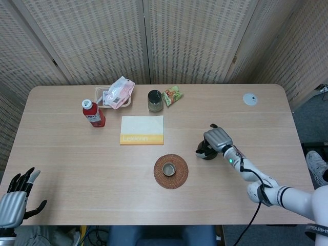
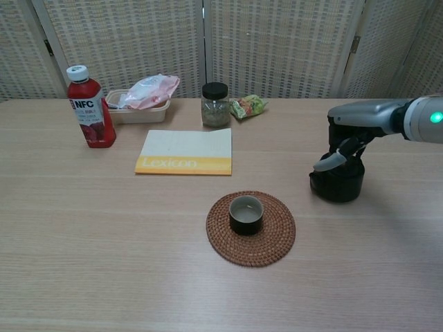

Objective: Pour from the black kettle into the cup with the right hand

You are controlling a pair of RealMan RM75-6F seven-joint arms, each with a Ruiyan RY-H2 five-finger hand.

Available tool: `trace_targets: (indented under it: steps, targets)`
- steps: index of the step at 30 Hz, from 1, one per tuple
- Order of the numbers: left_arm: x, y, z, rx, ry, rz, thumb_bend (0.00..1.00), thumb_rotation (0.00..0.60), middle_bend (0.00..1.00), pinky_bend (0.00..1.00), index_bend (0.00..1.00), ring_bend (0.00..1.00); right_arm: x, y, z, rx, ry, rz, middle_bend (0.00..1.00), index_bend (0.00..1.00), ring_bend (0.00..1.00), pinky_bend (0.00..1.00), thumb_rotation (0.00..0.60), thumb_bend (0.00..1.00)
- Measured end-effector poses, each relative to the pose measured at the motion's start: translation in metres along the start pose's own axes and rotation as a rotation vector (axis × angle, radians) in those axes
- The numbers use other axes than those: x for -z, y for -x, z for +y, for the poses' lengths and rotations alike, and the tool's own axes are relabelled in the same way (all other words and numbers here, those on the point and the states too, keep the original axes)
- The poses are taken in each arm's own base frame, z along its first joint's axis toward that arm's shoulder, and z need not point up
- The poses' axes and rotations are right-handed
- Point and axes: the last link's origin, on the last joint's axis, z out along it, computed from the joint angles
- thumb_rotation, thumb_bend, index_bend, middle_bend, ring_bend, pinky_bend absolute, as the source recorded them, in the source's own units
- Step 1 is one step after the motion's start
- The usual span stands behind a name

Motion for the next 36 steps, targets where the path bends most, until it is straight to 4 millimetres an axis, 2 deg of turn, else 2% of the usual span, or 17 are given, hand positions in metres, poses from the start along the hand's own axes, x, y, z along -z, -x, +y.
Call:
trace_targets:
  steps: [10,14,27,29,36]
  targets:
    - [0.001,0.000,0.000,0.002,0.000,0.004,0.25,0.600,0.03,0.01,0.09,0.10,0.000,0.006,0.002,0.039,0.017,-0.013,0.92,1.00,0.86,0.12,0.311,0.00]
    - [0.002,-0.001,-0.001,0.002,-0.001,0.006,0.25,0.600,0.03,0.01,0.09,0.10,0.000,0.008,0.002,0.050,0.024,-0.018,0.87,0.95,0.80,0.12,0.334,0.00]
    - [0.003,-0.002,-0.002,0.002,-0.002,0.009,0.25,0.600,0.03,0.01,0.09,0.11,0.005,0.000,0.002,0.049,0.037,-0.001,0.61,0.64,0.50,0.12,0.341,0.00]
    - [0.003,-0.002,-0.002,0.003,-0.002,0.010,0.25,0.600,0.03,0.01,0.09,0.11,0.006,-0.002,0.001,0.050,0.036,-0.002,0.54,0.58,0.44,0.12,0.341,0.00]
    - [0.003,-0.003,-0.002,0.004,0.001,0.014,0.25,0.600,0.03,0.01,0.09,0.11,0.010,-0.008,-0.004,0.039,0.026,0.015,0.25,0.26,0.18,0.09,0.340,0.00]
